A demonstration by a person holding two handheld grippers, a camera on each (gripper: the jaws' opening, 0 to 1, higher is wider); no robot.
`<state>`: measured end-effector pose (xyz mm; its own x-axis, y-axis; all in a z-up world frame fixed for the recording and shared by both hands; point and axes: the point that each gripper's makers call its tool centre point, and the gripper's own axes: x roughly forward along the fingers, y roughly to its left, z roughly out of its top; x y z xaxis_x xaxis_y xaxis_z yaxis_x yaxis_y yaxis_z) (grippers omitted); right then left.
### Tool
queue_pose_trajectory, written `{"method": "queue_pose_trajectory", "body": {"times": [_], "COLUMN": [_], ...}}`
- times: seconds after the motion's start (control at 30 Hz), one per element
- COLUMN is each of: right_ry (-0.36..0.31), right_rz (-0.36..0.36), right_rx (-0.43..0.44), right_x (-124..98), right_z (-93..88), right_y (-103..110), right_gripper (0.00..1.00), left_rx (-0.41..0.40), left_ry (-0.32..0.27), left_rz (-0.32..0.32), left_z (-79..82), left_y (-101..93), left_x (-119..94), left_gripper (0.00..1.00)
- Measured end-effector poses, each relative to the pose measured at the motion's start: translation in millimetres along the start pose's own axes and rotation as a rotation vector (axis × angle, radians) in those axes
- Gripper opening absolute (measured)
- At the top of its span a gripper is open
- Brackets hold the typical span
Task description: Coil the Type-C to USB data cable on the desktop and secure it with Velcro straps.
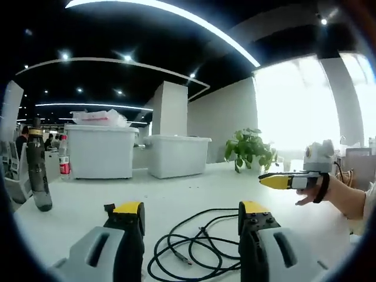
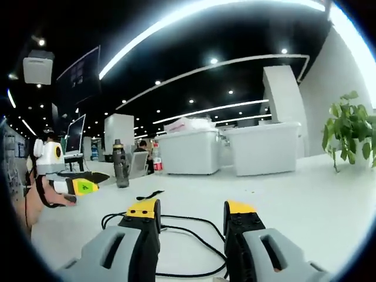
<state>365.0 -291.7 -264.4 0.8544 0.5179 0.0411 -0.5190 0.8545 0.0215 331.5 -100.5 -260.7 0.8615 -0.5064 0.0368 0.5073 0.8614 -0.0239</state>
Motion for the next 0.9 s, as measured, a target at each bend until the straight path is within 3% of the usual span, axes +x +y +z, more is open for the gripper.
{"method": "queue_pose_trajectory", "body": {"times": [0.07,0.13,0.27,0.37,0.4,0.5,0.67,0.9], "right_ry": [0.018,0.057,0.116,0.191,0.209,0.228,0.282,0.277], "right_rz": [0.058,0.118,0.202,0.282,0.32,0.324,0.298,0.332], "right_rx": [-0.058,-0.051,-0.067,-0.085,-0.078,-0.061,-0.127,-0.151], "right_x": [5,9,13,15,15,20,31,41], "right_z": [0.5,-3.4,-9.7,-21.2,-24.4,-28.2,-34.3,-34.4], "right_y": [8,16,23,29,33,25,12,18], "right_gripper": [0.42,0.42,0.41,0.48,0.51,0.53,0.53,0.54], "left_rx": [0.013,0.022,-0.019,-0.01,-0.017,-0.006,0.119,0.114], "left_ry": [-0.003,-0.011,0.053,0.048,0.051,0.064,0.146,0.154], "left_rz": [-0.016,-0.061,-0.164,-0.232,-0.228,-0.227,-0.225,-0.239], "left_z": [0.1,2.6,-1.2,1.5,1.2,-1.3,-14.6,-18.1], "left_y": [-2.8,-9.0,-18.4,-24.3,-22.8,-20.9,-16.4,-18.1], "left_x": [1,5,9,10,11,17,26,30], "left_gripper": [0.66,0.66,0.68,0.68,0.68,0.68,0.69,0.72]}}
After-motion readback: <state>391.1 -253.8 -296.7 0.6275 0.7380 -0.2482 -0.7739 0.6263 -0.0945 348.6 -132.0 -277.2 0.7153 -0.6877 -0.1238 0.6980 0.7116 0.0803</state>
